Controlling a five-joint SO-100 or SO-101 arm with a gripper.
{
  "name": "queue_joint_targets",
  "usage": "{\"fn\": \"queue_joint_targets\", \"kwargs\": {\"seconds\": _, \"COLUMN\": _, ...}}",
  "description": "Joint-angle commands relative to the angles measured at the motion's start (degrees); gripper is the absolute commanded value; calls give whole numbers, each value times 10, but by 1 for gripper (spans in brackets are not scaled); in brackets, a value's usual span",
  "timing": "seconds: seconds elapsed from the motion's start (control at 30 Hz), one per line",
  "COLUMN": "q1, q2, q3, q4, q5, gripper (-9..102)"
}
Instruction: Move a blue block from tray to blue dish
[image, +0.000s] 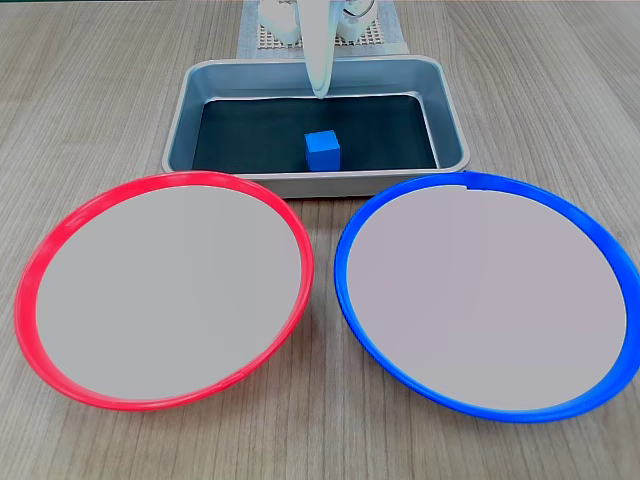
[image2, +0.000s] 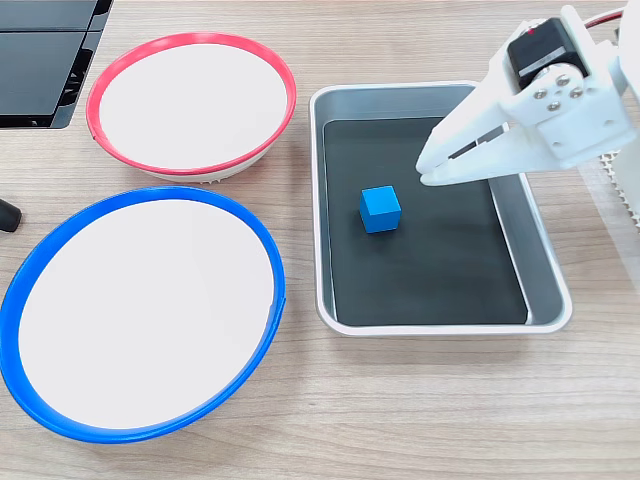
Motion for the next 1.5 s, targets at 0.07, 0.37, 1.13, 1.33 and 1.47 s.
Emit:
{"fn": "queue_joint_targets", "kwargs": {"seconds": 0.07, "q1": -4, "q2": 14, "q3": -2, "q4": 2, "q5": -3, "gripper": 0}}
{"fn": "queue_joint_targets", "kwargs": {"seconds": 0.37, "q1": -4, "q2": 14, "q3": -2, "q4": 2, "q5": -3, "gripper": 0}}
{"fn": "queue_joint_targets", "kwargs": {"seconds": 1.13, "q1": 78, "q2": -552, "q3": -525, "q4": 118, "q5": -83, "gripper": 0}}
{"fn": "queue_joint_targets", "kwargs": {"seconds": 1.33, "q1": 78, "q2": -734, "q3": -653, "q4": 270, "q5": -89, "gripper": 10}}
{"fn": "queue_joint_targets", "kwargs": {"seconds": 1.47, "q1": 81, "q2": -815, "q3": -704, "q4": 365, "q5": -90, "gripper": 19}}
